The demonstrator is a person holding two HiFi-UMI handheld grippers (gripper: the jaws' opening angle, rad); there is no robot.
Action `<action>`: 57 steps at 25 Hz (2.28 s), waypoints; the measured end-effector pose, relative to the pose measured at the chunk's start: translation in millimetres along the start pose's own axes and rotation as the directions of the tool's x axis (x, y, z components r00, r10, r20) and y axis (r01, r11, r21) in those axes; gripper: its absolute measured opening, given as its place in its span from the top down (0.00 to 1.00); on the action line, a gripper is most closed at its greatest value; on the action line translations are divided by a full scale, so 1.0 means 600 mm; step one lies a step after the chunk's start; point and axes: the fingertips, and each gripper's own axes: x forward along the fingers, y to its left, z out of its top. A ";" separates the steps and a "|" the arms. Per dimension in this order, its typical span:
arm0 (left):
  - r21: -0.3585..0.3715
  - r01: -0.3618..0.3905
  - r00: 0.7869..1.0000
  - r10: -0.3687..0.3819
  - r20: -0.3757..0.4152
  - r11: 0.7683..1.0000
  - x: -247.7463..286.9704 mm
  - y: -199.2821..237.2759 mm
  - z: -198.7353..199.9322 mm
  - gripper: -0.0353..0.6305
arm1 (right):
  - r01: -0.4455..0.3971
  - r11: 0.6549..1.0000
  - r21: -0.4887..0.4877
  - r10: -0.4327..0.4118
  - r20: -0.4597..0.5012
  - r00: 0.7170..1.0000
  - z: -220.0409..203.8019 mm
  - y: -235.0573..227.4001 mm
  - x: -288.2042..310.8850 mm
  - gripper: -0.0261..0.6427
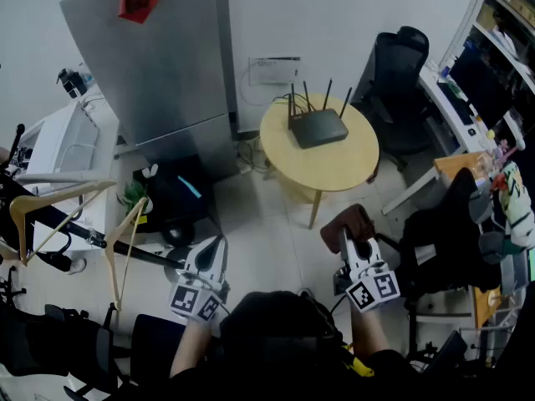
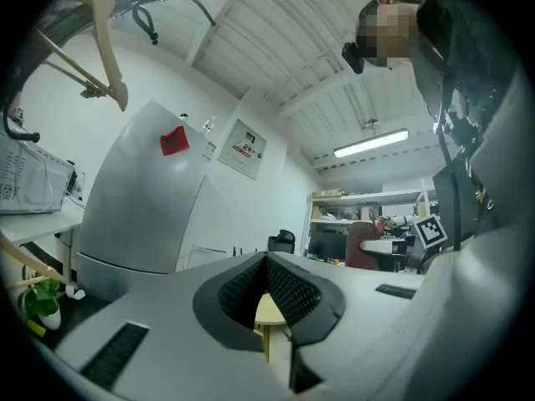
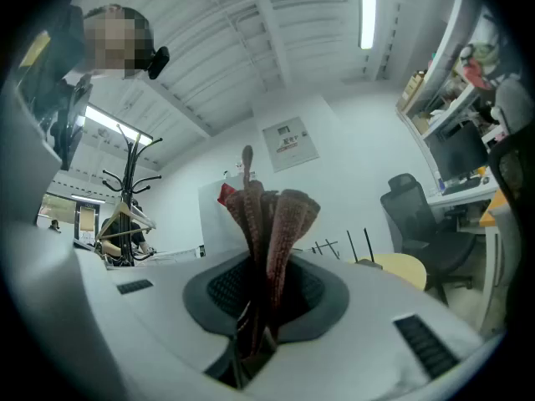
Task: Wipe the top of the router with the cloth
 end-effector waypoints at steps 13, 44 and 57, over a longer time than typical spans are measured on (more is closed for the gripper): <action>0.011 0.027 0.999 -0.027 -0.047 1.000 0.035 0.021 -0.023 0.95 | 0.047 0.999 -0.007 -0.047 -0.038 0.998 -0.021 -0.022 0.007 0.87; 0.035 -0.024 0.993 0.028 -0.115 0.999 0.435 -0.100 -0.056 0.95 | -0.088 0.981 0.170 0.120 -0.188 0.975 -0.039 -0.434 0.103 0.87; 0.049 0.137 0.990 -0.137 -0.019 0.989 0.635 0.042 -0.004 0.95 | 0.015 1.000 0.013 -0.013 -0.148 0.989 0.044 -0.450 0.275 0.87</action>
